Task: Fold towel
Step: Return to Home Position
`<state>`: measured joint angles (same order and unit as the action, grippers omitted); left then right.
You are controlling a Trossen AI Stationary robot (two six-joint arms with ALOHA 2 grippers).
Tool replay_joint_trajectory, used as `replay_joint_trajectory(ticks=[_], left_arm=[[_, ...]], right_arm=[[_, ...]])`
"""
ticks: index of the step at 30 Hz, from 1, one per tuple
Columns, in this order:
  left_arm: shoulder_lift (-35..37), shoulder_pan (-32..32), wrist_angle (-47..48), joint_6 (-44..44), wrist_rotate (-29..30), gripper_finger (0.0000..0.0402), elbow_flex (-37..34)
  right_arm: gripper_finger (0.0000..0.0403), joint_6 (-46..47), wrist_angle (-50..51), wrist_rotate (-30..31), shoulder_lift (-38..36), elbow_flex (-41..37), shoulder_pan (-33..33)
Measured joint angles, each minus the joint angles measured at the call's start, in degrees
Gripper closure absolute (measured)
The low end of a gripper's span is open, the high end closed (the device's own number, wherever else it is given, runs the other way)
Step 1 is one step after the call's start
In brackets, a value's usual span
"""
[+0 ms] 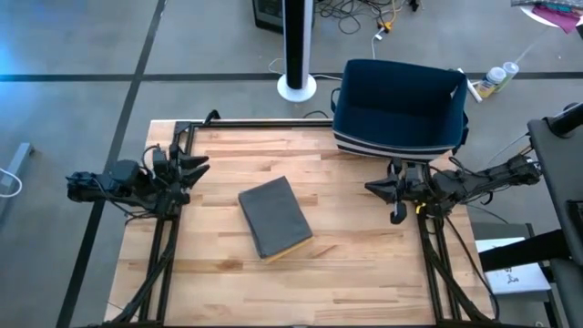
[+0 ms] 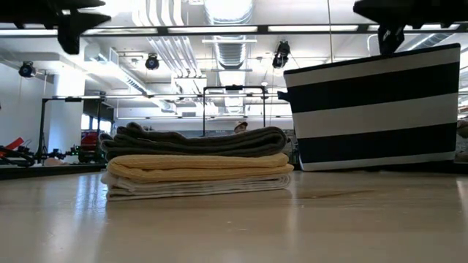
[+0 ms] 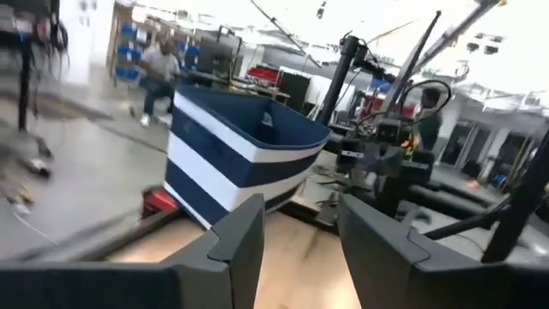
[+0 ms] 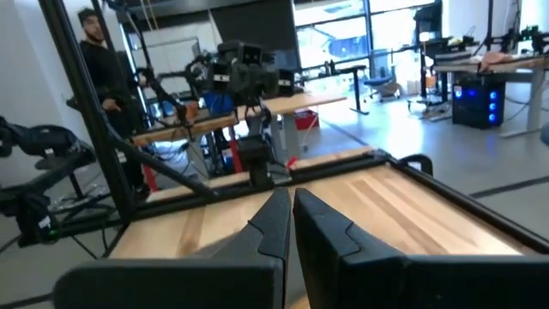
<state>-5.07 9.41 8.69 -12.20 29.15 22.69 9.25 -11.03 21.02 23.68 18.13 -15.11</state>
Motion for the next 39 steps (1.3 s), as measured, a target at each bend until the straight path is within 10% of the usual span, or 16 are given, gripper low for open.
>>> replay_joint_trajectory(ticks=[22,39], left_arm=[[1.0,0.0,-0.9,-4.7,1.4,0.0264,-8.5],[5.0,0.3,-13.2,-2.0,-0.1,0.0291,-22.1]], right_arm=[[0.0389,-2.0,7.3,0.1,-8.2,0.0,0.0],[0.0389,5.6,1.3,4.4,-16.7,-17.3,0.0]])
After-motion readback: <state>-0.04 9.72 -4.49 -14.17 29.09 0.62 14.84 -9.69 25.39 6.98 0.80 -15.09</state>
